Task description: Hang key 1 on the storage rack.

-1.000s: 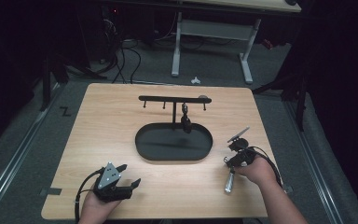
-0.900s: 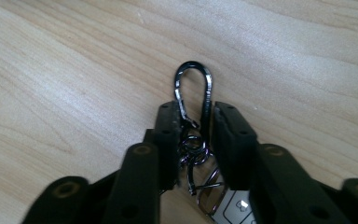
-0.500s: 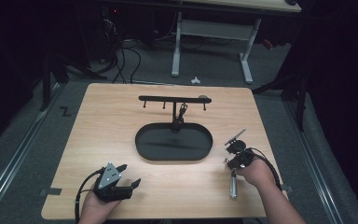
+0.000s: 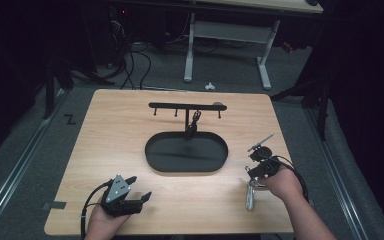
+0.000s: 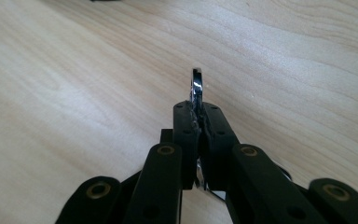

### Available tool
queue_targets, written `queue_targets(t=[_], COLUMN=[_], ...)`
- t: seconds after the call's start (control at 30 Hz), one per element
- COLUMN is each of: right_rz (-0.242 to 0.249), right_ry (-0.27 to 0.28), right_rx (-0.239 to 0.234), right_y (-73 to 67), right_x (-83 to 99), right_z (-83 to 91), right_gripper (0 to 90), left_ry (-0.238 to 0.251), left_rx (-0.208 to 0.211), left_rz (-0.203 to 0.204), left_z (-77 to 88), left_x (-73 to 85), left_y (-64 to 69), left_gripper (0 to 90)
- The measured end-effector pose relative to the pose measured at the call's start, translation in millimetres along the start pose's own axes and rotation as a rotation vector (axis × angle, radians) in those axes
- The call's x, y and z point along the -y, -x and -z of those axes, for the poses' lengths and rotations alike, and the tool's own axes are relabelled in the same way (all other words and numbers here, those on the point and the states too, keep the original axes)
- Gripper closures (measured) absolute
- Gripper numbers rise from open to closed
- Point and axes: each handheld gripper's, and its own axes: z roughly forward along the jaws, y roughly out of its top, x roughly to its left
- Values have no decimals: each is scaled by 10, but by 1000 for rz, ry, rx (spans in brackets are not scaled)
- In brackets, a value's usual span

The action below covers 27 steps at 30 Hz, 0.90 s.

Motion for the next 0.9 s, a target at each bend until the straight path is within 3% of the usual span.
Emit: queue_targets(t=[0.13, 0.47, 0.9], right_rz=[9, 14, 44], right_ry=[27, 72, 94], right_rx=[8, 19, 18], right_y=[-24, -72, -171], right_x=[-25, -136, -308], right_z=[245, 583, 727], right_gripper=[864, 864, 863], left_ry=[-1, 11, 14], left_rx=[1, 6, 6], left_rz=[-3, -4, -1], left_z=[-2, 6, 12], left_x=[-1, -3, -3], left_y=[1, 6, -4], left_gripper=[253, 252, 252])
